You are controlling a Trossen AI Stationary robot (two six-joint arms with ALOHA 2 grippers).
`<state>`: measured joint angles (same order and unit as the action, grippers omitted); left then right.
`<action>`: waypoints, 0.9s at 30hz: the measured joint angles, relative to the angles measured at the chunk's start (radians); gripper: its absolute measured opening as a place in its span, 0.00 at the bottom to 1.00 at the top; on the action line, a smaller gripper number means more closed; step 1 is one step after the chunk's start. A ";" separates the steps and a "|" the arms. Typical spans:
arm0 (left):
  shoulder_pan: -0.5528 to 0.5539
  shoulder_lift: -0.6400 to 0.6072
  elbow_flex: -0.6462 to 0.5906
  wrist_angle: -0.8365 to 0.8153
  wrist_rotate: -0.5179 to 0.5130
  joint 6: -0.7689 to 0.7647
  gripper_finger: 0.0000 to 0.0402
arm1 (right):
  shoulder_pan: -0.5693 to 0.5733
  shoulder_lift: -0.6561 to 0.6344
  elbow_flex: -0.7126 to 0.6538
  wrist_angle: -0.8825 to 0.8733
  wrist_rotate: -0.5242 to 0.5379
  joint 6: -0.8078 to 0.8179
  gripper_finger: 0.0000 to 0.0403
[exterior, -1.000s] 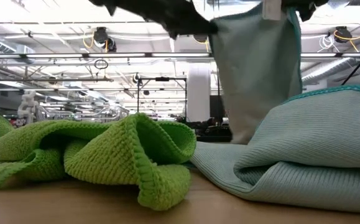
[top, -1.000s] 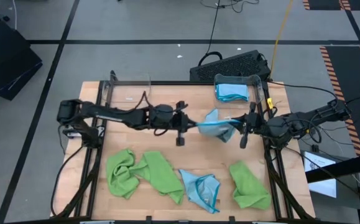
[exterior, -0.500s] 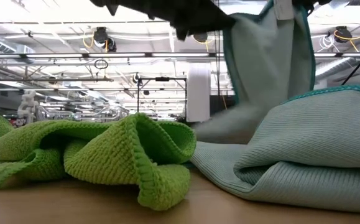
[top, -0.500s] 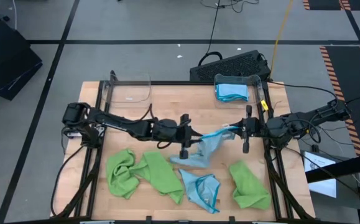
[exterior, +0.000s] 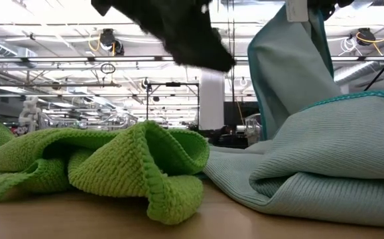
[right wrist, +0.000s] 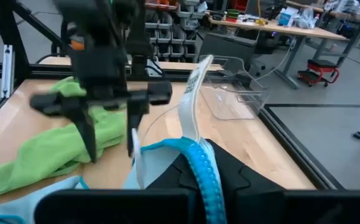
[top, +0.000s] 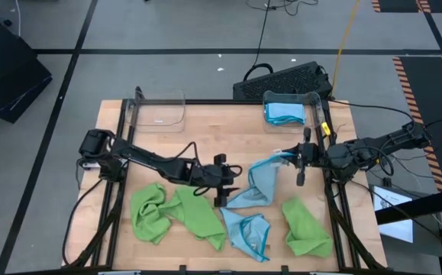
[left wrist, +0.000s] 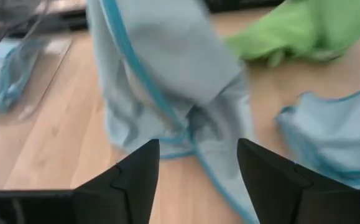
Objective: Fold microfiber towels
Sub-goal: Fold the top blue microfiber cloth
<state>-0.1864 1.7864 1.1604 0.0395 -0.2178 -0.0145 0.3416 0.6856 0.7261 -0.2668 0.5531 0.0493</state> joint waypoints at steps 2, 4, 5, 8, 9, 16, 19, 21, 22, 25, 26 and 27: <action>0.004 0.047 -0.009 0.073 -0.011 -0.024 0.54 | 0.000 0.000 0.000 0.001 0.001 -0.002 0.02; 0.009 0.101 -0.018 0.152 -0.011 -0.039 0.53 | 0.000 0.000 -0.001 0.001 0.000 -0.005 0.02; 0.012 0.132 -0.018 0.206 -0.012 -0.041 0.53 | 0.000 0.000 -0.001 0.002 0.000 -0.004 0.02; 0.021 0.223 -0.018 0.339 -0.012 0.004 0.53 | 0.000 0.000 -0.001 0.001 -0.001 -0.002 0.02; 0.024 0.255 -0.017 0.386 -0.012 0.022 0.53 | 0.000 0.000 -0.001 0.000 -0.002 -0.002 0.02; 0.053 0.376 -0.011 0.518 -0.011 0.129 0.55 | 0.000 0.002 -0.001 0.001 -0.003 0.001 0.02; 0.060 0.405 -0.011 0.569 -0.011 0.173 0.54 | 0.000 0.009 -0.001 0.000 -0.004 0.014 0.02; 0.063 0.425 -0.010 0.644 -0.011 0.204 0.52 | 0.000 0.014 -0.001 0.000 -0.004 0.015 0.02; 0.062 0.428 -0.010 0.663 -0.011 0.224 0.50 | 0.000 0.018 -0.001 0.000 -0.004 0.015 0.02; 0.063 0.429 -0.010 0.667 0.003 0.275 0.42 | 0.000 0.024 -0.001 0.000 -0.004 0.015 0.02; 0.063 0.429 -0.010 0.665 0.004 0.286 0.38 | 0.000 0.025 -0.001 0.000 -0.004 0.015 0.02; 0.063 0.429 -0.010 0.664 0.004 0.295 0.34 | 0.000 0.024 -0.001 0.000 -0.004 0.015 0.02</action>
<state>-0.1232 2.2150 1.1503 0.7038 -0.2135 0.2810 0.3420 0.7099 0.7254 -0.2666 0.5491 0.0643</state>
